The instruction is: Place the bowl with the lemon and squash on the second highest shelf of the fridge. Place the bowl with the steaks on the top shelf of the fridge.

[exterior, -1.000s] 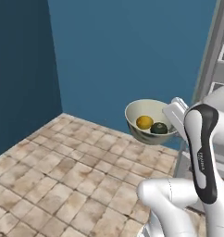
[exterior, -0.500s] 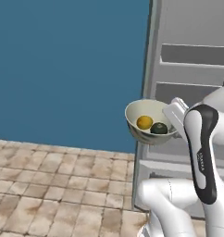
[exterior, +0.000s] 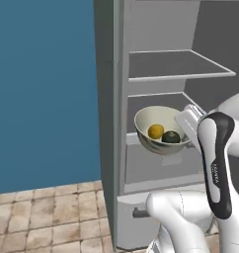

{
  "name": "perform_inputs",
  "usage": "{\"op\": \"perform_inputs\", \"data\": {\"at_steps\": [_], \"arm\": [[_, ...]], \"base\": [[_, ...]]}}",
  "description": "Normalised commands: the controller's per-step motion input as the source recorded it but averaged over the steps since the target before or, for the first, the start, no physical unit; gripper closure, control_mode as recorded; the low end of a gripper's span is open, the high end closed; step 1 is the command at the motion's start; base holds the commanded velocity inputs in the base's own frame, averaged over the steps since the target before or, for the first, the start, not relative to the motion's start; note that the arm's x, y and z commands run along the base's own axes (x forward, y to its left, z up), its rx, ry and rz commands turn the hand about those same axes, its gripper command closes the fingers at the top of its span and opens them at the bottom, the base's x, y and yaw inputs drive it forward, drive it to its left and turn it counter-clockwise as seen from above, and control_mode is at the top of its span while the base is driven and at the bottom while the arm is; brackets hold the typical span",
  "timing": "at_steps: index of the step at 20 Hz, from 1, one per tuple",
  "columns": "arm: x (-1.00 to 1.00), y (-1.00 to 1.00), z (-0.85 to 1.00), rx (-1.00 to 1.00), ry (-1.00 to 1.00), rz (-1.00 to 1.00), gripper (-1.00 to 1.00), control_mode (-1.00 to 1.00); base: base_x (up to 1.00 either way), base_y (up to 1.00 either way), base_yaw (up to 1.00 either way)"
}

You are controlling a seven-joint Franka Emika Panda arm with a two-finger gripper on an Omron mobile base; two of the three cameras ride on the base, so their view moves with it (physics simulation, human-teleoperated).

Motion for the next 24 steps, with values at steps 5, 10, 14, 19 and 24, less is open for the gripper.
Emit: {"op": "perform_inputs", "data": {"at_steps": [5,10,14,19,24], "arm": [[0.00,0.00,0.00,0.00,0.00,0.00,1.00,1.00],[0.00,-0.37,0.00,-0.03,0.00,-0.26,1.00,-1.00],[0.29,-0.69,0.00,-0.09,0.00,-0.46,1.00,-1.00],[0.85,-0.27,0.00,-0.14,-0.01,-0.30,1.00,-1.00],[0.67,-0.22,-0.14,-0.03,-0.02,-0.01,1.00,-1.00]], "base": [[0.61,-0.03,-0.34],[0.00,-0.15,-0.15],[0.00,0.00,0.00],[0.00,0.00,0.00],[0.00,0.00,0.00]]}}
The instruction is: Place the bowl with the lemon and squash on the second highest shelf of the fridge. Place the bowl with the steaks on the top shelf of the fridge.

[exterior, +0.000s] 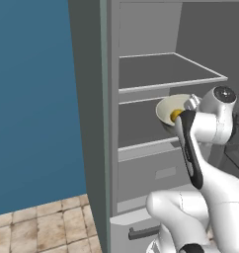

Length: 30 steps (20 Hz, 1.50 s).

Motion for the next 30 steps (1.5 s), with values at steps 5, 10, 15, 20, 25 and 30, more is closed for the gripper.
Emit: {"op": "perform_inputs", "data": {"at_steps": [5,10,15,20,25,30], "arm": [[0.31,-0.09,-0.42,0.00,0.00,0.05,1.00,-1.00],[0.37,0.00,-0.28,0.00,0.00,0.09,1.00,-1.00],[0.43,0.00,-0.21,0.00,0.00,0.03,1.00,-1.00],[0.54,0.00,-0.20,0.00,-0.06,0.00,1.00,-1.00],[0.58,0.00,-0.14,0.03,-0.06,0.00,1.00,-1.00],[0.52,0.00,-0.06,0.00,-0.02,0.00,-1.00,-1.00]], "base": [[0.00,0.00,0.00],[0.00,0.00,0.00],[0.00,0.00,0.00],[0.00,0.00,0.00],[0.00,0.00,0.00],[0.00,0.00,0.00]]}}
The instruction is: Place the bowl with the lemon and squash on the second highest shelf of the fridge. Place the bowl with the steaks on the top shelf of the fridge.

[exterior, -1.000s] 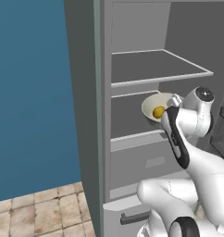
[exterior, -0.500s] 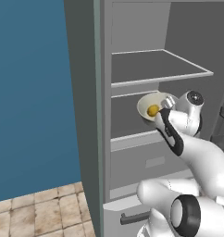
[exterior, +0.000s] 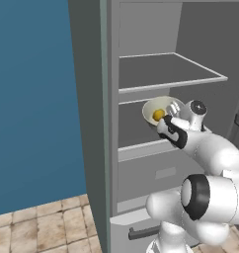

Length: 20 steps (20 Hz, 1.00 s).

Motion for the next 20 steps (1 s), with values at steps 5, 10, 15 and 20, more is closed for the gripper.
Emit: {"op": "perform_inputs", "data": {"at_steps": [5,10,15,20], "arm": [[0.19,0.00,-0.03,0.00,0.00,0.00,-1.00,-1.00],[0.00,0.00,0.00,0.00,0.00,0.00,-1.00,-1.00],[0.25,0.02,-0.11,-0.05,-0.11,0.00,-1.00,-1.00],[0.43,0.00,-0.10,-0.11,-0.16,0.00,-1.00,-1.00]], "base": [[0.00,0.00,0.00],[0.00,0.00,0.00],[0.00,0.00,0.00],[0.00,0.00,0.00]]}}
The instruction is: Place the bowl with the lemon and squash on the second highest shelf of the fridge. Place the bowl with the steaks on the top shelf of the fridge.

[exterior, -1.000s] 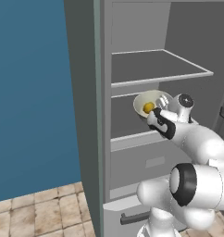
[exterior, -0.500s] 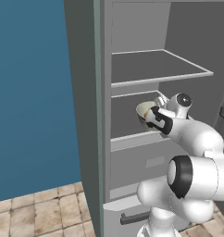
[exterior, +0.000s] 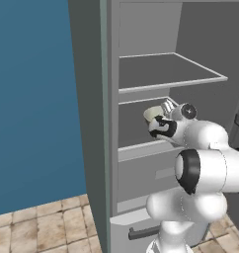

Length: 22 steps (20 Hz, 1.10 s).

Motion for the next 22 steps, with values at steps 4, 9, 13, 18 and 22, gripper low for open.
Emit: {"op": "perform_inputs", "data": {"at_steps": [4,9,13,18,22], "arm": [[0.16,0.00,0.03,-0.07,-0.15,0.00,-1.00,-1.00],[-0.91,0.29,0.84,0.00,-0.05,-0.02,-1.00,-1.00],[-0.81,0.42,1.00,0.00,-0.10,0.00,-1.00,-1.00],[-0.56,0.46,1.00,0.00,-0.08,0.00,-1.00,-1.00],[-0.72,0.43,1.00,0.01,0.01,0.00,-1.00,-1.00]], "base": [[0.00,0.00,0.00],[0.00,0.00,0.00],[0.00,0.00,0.00],[0.00,0.00,0.00],[0.00,0.00,0.00]]}}
